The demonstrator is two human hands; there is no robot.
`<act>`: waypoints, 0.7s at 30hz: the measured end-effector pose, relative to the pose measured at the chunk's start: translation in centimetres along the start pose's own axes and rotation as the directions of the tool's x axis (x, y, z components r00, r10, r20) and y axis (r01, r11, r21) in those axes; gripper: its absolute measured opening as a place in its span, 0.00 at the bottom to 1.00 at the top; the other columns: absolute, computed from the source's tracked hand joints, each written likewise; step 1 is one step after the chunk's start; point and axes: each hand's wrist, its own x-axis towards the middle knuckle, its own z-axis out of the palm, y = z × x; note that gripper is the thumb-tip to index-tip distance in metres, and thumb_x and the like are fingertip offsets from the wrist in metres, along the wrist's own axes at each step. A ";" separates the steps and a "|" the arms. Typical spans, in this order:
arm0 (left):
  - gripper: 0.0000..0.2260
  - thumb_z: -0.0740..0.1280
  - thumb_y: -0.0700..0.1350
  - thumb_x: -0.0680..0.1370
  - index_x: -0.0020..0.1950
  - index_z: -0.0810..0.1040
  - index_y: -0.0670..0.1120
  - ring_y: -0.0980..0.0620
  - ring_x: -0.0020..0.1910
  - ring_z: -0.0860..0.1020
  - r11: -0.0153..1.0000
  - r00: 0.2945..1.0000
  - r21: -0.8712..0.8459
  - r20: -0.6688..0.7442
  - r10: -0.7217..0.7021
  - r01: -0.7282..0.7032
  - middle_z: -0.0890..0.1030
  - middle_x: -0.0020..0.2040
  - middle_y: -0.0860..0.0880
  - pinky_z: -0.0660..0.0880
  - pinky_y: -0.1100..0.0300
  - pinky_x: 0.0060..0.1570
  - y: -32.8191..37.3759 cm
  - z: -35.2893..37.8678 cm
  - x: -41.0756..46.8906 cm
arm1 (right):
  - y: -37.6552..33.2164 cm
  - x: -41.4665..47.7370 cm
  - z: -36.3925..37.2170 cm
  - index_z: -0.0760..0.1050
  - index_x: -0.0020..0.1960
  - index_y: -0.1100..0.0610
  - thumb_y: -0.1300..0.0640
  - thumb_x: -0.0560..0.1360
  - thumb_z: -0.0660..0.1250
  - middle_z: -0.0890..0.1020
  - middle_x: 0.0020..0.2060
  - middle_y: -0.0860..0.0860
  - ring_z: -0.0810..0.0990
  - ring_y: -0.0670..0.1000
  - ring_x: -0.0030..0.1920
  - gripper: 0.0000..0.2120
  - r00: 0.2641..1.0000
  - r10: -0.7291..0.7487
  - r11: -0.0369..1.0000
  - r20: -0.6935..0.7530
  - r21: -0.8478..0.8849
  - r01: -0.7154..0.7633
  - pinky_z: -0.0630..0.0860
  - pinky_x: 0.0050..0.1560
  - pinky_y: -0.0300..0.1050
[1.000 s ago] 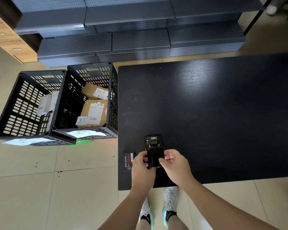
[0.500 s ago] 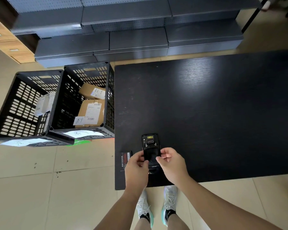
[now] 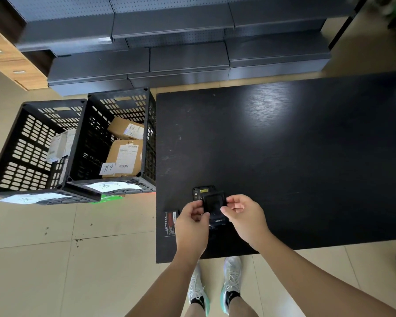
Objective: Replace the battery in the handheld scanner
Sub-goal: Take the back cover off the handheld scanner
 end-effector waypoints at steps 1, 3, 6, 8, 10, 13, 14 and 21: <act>0.14 0.71 0.39 0.74 0.56 0.79 0.54 0.64 0.42 0.80 1.000 1.000 0.006 0.006 0.003 -0.003 0.83 0.44 0.55 0.75 0.74 0.38 0.4 0.6 -0.1 | 0.1 0.1 -0.8 0.80 0.47 0.49 0.57 0.69 0.76 0.85 0.40 0.46 0.83 0.45 0.42 0.09 1.000 0.002 1.000 -0.008 -0.011 -0.002 0.82 0.48 0.49; 0.13 0.71 0.39 0.74 0.55 0.80 0.54 0.64 0.42 0.80 1.000 1.000 0.022 0.024 0.005 -0.005 0.83 0.43 0.55 0.73 0.76 0.38 1.0 2.0 -0.4 | 0.6 0.3 -2.2 0.81 0.48 0.49 0.56 0.69 0.76 0.85 0.40 0.46 0.83 0.44 0.42 0.09 0.999 0.012 0.999 -0.029 -0.034 -0.013 0.82 0.48 0.49; 0.14 0.68 0.38 0.75 0.57 0.81 0.52 0.60 0.42 0.81 0.998 0.996 0.057 0.089 0.002 -0.007 0.83 0.45 0.53 0.75 0.73 0.42 1.6 4.4 -0.9 | 1.9 0.6 -4.2 0.81 0.48 0.48 0.54 0.68 0.77 0.85 0.39 0.45 0.83 0.43 0.41 0.10 0.996 0.061 0.996 -0.070 -0.059 -0.065 0.83 0.47 0.49; 0.15 0.66 0.37 0.76 0.60 0.81 0.50 0.56 0.44 0.81 0.992 0.990 0.125 0.139 0.003 -0.020 0.82 0.50 0.50 0.78 0.63 0.50 1.7 5.9 -1.4 | 2.9 0.7 -5.2 0.81 0.49 0.48 0.52 0.67 0.77 0.85 0.39 0.44 0.83 0.42 0.41 0.12 0.992 0.092 0.990 -0.090 -0.096 -0.100 0.82 0.43 0.42; 0.16 0.64 0.37 0.76 0.63 0.80 0.48 0.51 0.47 0.81 0.982 0.985 0.185 0.175 -0.001 -0.032 0.81 0.52 0.46 0.78 0.56 0.55 1.7 7.3 -2.0 | 3.7 0.9 -5.8 0.81 0.52 0.49 0.51 0.67 0.78 0.84 0.40 0.42 0.81 0.40 0.42 0.15 0.988 0.109 0.981 -0.105 -0.146 -0.124 0.75 0.40 0.33; 0.18 0.61 0.36 0.77 0.65 0.78 0.46 0.49 0.51 0.78 0.975 0.984 0.219 0.179 -0.018 -0.022 0.78 0.54 0.45 0.76 0.55 0.57 1.8 8.7 -2.7 | 4.6 1.1 -6.1 0.81 0.55 0.51 0.52 0.67 0.78 0.82 0.41 0.41 0.79 0.38 0.41 0.18 0.985 0.123 0.967 -0.119 -0.208 -0.145 0.70 0.38 0.29; 0.18 0.60 0.36 0.77 0.66 0.77 0.45 0.50 0.52 0.78 0.974 0.985 0.227 0.169 -0.032 -0.007 0.78 0.55 0.46 0.75 0.56 0.58 1.8 9.0 -2.8 | 4.8 1.1 -6.1 0.81 0.57 0.51 0.52 0.68 0.78 0.81 0.41 0.41 0.79 0.38 0.41 0.18 0.985 0.125 0.962 -0.121 -0.227 -0.150 0.69 0.38 0.28; 0.18 0.59 0.35 0.76 0.64 0.77 0.44 0.49 0.49 0.77 0.953 0.970 0.303 0.236 -0.054 -0.020 0.73 0.54 0.46 0.74 0.59 0.57 1.3 9.4 -2.7 | 5.6 1.1 -5.4 0.81 0.59 0.53 0.54 0.70 0.76 0.82 0.42 0.44 0.77 0.39 0.39 0.18 0.988 0.071 0.948 -0.138 -0.299 -0.110 0.68 0.40 0.28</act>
